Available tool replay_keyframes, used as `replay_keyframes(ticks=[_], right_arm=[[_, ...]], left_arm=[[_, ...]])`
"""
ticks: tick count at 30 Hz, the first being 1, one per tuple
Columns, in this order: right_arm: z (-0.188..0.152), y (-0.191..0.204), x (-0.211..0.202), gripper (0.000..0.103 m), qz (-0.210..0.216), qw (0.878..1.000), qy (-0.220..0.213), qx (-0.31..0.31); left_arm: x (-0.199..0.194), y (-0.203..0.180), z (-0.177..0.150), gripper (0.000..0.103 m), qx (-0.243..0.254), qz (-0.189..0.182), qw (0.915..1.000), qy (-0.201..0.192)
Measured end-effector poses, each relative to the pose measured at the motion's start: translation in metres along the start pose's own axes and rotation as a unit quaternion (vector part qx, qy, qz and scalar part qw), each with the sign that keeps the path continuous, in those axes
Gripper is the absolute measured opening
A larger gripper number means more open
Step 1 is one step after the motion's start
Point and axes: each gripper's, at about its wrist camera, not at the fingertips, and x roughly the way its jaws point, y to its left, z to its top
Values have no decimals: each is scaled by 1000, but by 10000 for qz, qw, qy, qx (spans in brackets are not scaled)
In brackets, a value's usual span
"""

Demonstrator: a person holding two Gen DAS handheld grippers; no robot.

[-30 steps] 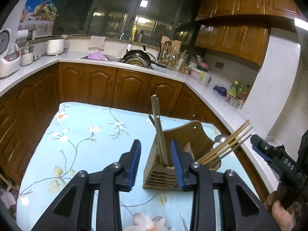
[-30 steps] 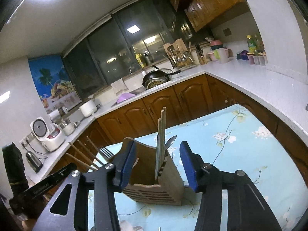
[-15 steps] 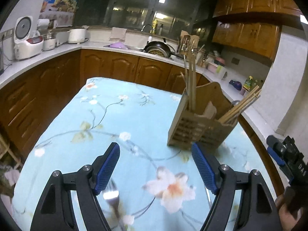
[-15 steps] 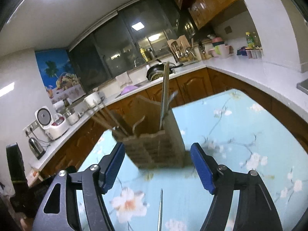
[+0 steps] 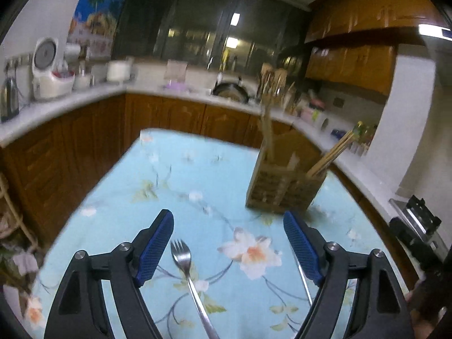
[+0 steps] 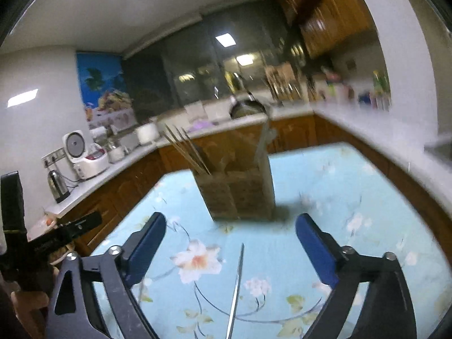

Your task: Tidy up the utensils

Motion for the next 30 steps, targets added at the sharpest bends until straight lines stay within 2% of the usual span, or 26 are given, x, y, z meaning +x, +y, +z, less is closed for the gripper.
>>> replay_keyframes(ticks=[1, 2, 5, 7, 12, 17, 22, 30], right_arm=[[3, 5, -9, 103, 7, 9998, -167, -94], [7, 10, -21, 103, 24, 9991, -378, -210], [4, 21, -43, 103, -50, 9957, -799, -468], [-7, 21, -49, 103, -186, 9940, -963, -485], [-42, 9, -48, 103, -425, 9952, -845, -268], [-66, 3, -56, 103, -629, 9931, -913, -372], [-79, 2, -69, 103, -651, 9912, -1049, -483], [-90, 2, -73, 103, -658, 9915, -943, -603]], left_arm=[[-13, -3, 1, 90, 89, 51, 9997, -204], [-25, -4, -1, 100, 156, 123, 9989, -414], [-54, -8, -12, 102, 286, 237, 9952, -908], [-64, -9, -25, 102, 360, 267, 9936, -1037], [-73, -11, -62, 102, 513, 357, 9937, -927], [-76, -11, -85, 102, 616, 500, 9932, -855], [-77, -7, -96, 102, 696, 628, 9921, -833], [-74, -2, -100, 102, 789, 709, 9908, -837]])
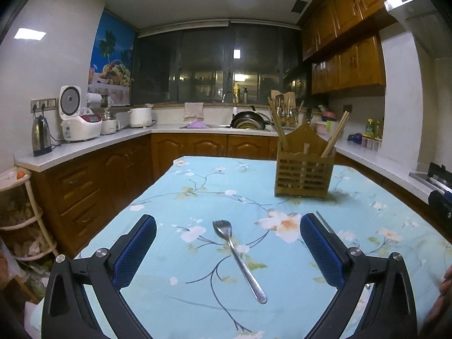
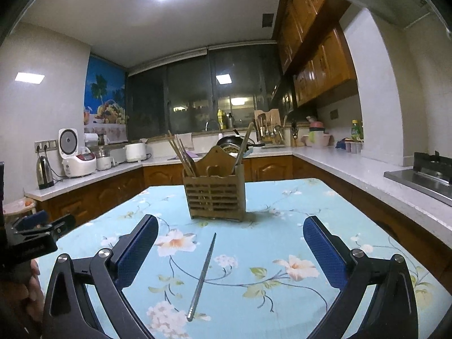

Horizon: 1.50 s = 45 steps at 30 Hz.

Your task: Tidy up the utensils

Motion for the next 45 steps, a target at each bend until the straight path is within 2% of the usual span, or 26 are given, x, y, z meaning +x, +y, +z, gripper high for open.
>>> replay_keyframes(ticks=[11, 27, 45], right_arm=[[-13, -16, 0, 103, -97, 9997, 177, 138], [-13, -24, 0, 103, -225, 9995, 164, 115], [-13, -23, -4, 103, -169, 9997, 168, 74]], left_arm=[[4, 3, -5, 102, 98, 67, 9999, 111], [7, 9, -3, 102, 83, 106, 9996, 228], [1, -1, -8, 102, 282, 112, 9994, 165]])
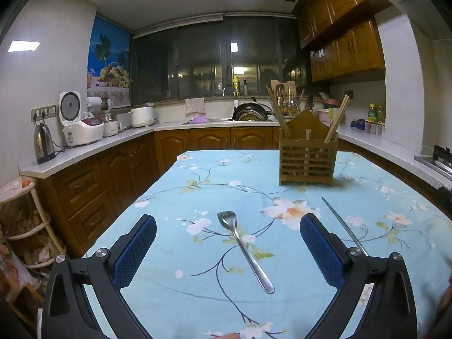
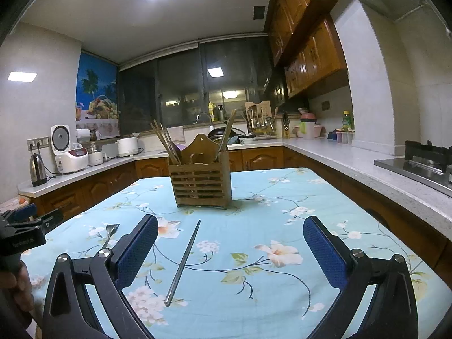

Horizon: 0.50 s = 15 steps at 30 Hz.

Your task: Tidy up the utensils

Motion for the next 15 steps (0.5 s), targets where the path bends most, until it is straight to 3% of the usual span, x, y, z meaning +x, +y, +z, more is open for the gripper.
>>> replay_keyframes(ticks=[15], right_arm=[[2, 8, -1, 103, 81, 10000, 21, -52]], left_arm=[[-3, -5, 2, 102, 31, -47, 10000, 26]])
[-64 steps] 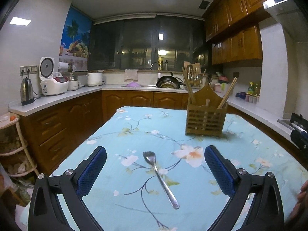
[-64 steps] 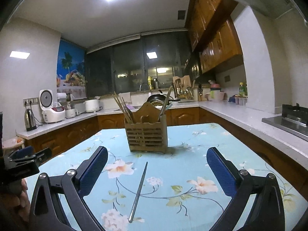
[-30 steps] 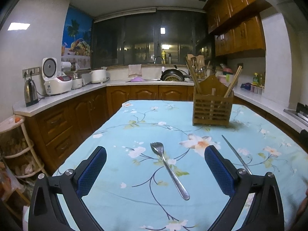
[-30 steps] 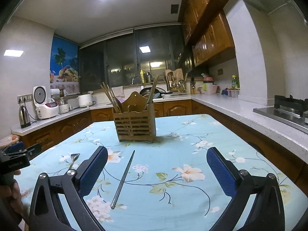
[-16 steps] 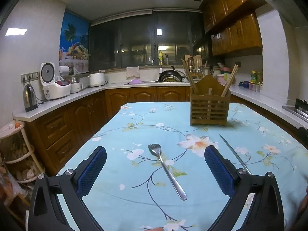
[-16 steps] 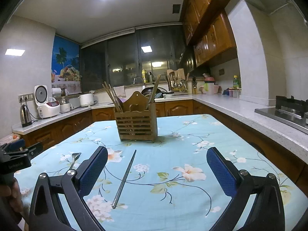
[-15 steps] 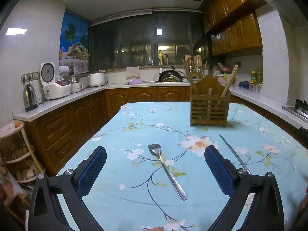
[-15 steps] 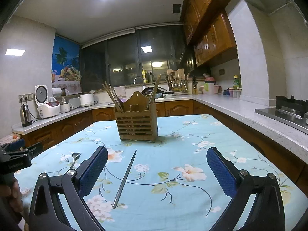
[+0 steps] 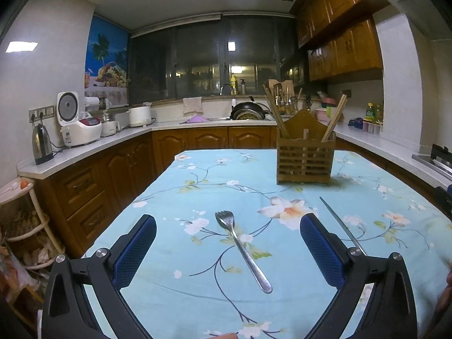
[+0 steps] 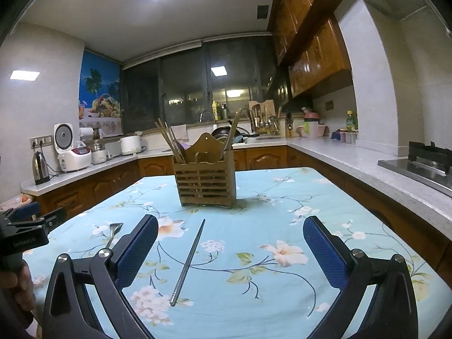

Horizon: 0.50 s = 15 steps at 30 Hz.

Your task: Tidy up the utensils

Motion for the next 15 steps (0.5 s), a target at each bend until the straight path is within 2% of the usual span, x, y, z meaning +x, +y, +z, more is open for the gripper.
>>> replay_keyframes(ticks=[15], right_arm=[[1, 2, 0, 103, 38, 10000, -1, 14]], left_arm=[[-3, -3, 3, 102, 0, 1, 10000, -29]])
